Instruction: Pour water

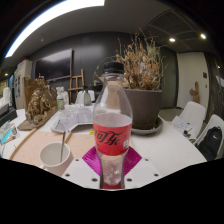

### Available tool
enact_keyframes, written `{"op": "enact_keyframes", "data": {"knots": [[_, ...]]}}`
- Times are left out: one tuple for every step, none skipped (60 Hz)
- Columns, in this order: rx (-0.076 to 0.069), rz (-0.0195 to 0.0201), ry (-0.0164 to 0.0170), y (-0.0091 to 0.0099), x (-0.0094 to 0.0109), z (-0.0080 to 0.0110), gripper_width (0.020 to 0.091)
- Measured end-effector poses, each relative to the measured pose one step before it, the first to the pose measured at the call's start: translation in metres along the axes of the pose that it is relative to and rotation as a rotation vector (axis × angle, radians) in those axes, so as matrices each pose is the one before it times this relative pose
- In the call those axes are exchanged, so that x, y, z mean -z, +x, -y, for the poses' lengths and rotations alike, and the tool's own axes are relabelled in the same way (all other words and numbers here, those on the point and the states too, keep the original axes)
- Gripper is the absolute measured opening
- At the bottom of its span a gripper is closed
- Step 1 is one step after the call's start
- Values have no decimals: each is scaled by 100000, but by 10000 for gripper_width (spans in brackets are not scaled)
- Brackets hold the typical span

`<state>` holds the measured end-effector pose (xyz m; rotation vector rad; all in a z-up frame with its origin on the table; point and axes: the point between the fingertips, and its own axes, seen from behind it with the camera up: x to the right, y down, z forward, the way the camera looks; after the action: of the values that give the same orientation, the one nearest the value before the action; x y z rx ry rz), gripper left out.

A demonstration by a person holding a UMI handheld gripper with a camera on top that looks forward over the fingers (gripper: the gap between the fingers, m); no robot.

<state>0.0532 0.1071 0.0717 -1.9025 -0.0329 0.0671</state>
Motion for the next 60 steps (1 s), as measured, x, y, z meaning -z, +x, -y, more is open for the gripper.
{"op": "enact_keyframes", "data": {"knots": [[283,193,-367,106,-50,-357,224],[123,241,-672,136,-174,-273,226],[241,323,-217,53,49,-261,228],[13,544,1283,-153,171,75,230],[62,519,734,23,121,1,236],[118,328,967,55,73,96,241],[218,328,384,33,47,-33,248],[334,476,230,-10,-150,45,257],[402,417,372,-12,72,-25,265],[464,271,484,-124,148,9,277],[568,288,603,-15,69,20,290],[545,367,433,-7,41,-10,299],[604,324,296,-35,25,-13,314],[672,140,246,-15,36,8,334],[762,-23,226,6,67,-16,354],[630,-14,209,-7,-176,27,378],[393,-14,-20,-12,138,-19,398],[180,-65,-205,-21,91,-4,417],[25,-146,-402,4,88,-27,434],[-22,-328,-656,11,90,-43,449],[-125,-545,-1070,83,61,-124,464],[-275,-447,-1376,48,60,-217,486],[-349,-262,-1236,-12,-44,-219,528],[-445,-246,-1464,-12,119,-177,591],[-541,-121,-1246,-36,171,-146,667],[-629,-20,-925,-58,218,-44,742],[-654,254,-395,-111,241,66,806],[-668,261,-121,-124,334,138,858],[-711,-53,-64,-44,292,151,868],[-497,112,-575,198,97,9,851],[-553,-492,-528,-131,608,124,840],[-452,-721,-813,15,503,7,835],[-239,-622,-677,-4,503,82,844],[-62,-697,-678,-11,504,80,850],[95,-656,-655,-40,499,94,855],[113,-827,-627,-14,558,91,854],[186,-800,-547,-63,563,109,855],[201,-684,-436,-104,565,140,854],[129,-224,-549,168,349,369,857],[103,-998,-411,-326,752,17,854],[-172,-772,-536,-167,673,15,853],[-161,-820,-858,-187,664,0,852],[-160,-706,-1054,-244,678,-18,854],[-158,-548,-1044,-346,715,-15,853],[-236,-378,-827,-360,705,2,855],[-357,-300,-705,-395,730,-1,856],[-412,-296,-745,-400,768,-22,856],[-445,-204,-751,-418,774,-41,855],[-275,13,-751,-431,760,128,855],[-390,171,-349,-447,891,-89,856],[-330,178,-280,-545,884,4,856],[-320,75,-241,-496,874,-6,856],[-285,-80,-247,-458,874,-3,855],[-181,-172,-222,-464,904,-15,854],[-15,-165,-170,-481,896,1,855],[172,-92,-42,-613,821,89,856],[246,-92,244,-501,906,70,856],[264,-227,216,-467,905,44,857],[348,-577,-82,-550,998,76,855],[440,-477,-46,-348,935,-49,854]]}}
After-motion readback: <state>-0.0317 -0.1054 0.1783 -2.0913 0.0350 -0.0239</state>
